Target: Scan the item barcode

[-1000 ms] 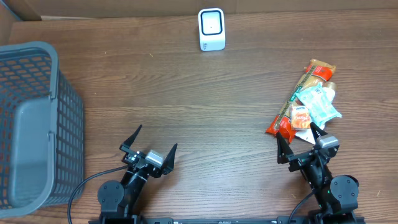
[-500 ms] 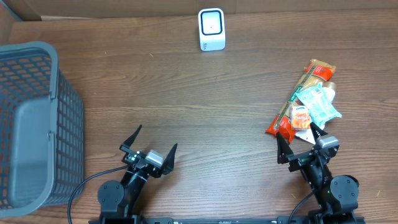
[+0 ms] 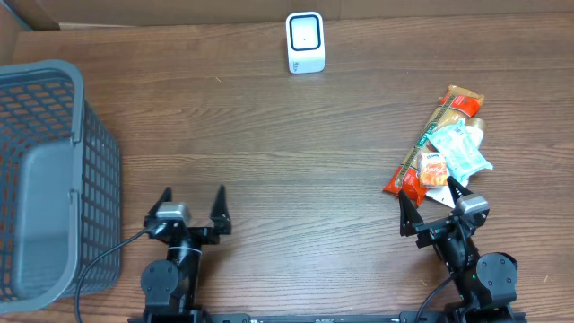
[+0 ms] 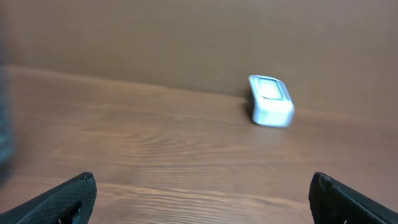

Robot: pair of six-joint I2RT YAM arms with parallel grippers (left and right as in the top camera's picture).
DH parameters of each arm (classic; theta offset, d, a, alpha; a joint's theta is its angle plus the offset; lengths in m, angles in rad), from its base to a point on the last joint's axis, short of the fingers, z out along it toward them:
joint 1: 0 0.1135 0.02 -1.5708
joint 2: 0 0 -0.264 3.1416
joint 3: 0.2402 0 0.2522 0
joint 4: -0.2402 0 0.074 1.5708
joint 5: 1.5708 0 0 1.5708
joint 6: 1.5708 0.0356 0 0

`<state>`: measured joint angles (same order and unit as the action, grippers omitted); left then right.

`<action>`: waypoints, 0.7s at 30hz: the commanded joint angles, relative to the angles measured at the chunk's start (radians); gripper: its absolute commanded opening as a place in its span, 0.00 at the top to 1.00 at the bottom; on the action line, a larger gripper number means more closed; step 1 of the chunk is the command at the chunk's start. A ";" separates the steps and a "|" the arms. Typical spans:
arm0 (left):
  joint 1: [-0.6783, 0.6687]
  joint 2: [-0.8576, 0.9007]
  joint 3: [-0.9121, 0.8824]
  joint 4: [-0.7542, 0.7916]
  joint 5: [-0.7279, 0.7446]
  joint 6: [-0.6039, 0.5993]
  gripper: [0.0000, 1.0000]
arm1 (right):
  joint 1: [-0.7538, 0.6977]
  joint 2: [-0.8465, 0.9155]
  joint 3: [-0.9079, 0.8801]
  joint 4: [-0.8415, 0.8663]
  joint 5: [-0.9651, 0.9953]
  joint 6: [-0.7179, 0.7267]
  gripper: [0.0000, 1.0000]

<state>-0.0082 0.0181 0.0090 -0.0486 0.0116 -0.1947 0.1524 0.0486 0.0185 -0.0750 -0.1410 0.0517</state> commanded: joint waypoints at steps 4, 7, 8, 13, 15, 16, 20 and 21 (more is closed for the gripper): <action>-0.005 0.006 -0.004 -0.015 -0.149 -0.094 0.00 | 0.005 -0.007 -0.010 0.005 0.006 0.003 0.00; -0.005 0.006 -0.004 -0.014 -0.150 -0.094 0.00 | 0.005 -0.007 -0.010 0.005 0.006 0.003 0.00; -0.005 0.006 -0.004 -0.014 -0.150 -0.094 0.00 | 0.005 -0.007 -0.010 0.005 0.006 0.003 0.00; -0.005 0.006 -0.004 -0.014 -0.150 -0.094 0.00 | 0.005 -0.007 -0.010 0.005 0.006 0.003 0.00; -0.005 0.006 -0.004 -0.014 -0.150 -0.094 0.00 | 0.005 -0.007 -0.010 0.005 0.006 0.003 0.00; -0.005 0.006 -0.004 -0.014 -0.150 -0.094 0.00 | 0.005 -0.007 -0.010 0.005 0.006 0.003 0.00; -0.005 0.006 -0.004 -0.014 -0.150 -0.094 0.00 | 0.005 -0.007 -0.010 0.005 0.006 0.003 0.00; -0.005 0.006 -0.004 -0.014 -0.150 -0.094 0.00 | 0.005 -0.007 -0.010 0.005 0.006 0.003 0.00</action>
<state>-0.0082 0.0200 0.0090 -0.0639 -0.1177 -0.2722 0.1520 0.0486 0.0185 -0.0746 -0.1413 0.0521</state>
